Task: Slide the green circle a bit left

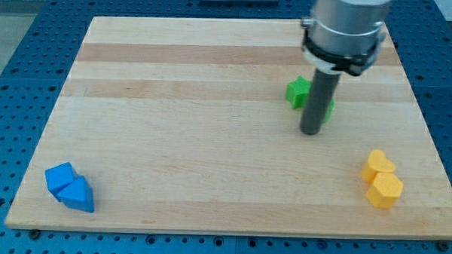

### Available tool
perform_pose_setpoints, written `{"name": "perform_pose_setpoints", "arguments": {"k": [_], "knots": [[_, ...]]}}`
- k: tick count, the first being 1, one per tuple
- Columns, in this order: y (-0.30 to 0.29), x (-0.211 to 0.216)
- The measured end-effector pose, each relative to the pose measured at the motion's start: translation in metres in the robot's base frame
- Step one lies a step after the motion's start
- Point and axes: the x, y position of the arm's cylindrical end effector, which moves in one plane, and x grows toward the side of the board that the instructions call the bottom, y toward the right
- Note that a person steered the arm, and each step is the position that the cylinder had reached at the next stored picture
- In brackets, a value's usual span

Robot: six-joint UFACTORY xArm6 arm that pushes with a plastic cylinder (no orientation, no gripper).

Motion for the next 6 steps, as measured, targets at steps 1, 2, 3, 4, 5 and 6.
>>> {"name": "perform_pose_setpoints", "arguments": {"k": [1,2,3,4,5,6], "knots": [[-0.003,0.004],[0.053,0.007],[0.085,-0.018],[0.064,-0.027],[0.029,-0.021],[0.002,-0.021]]}}
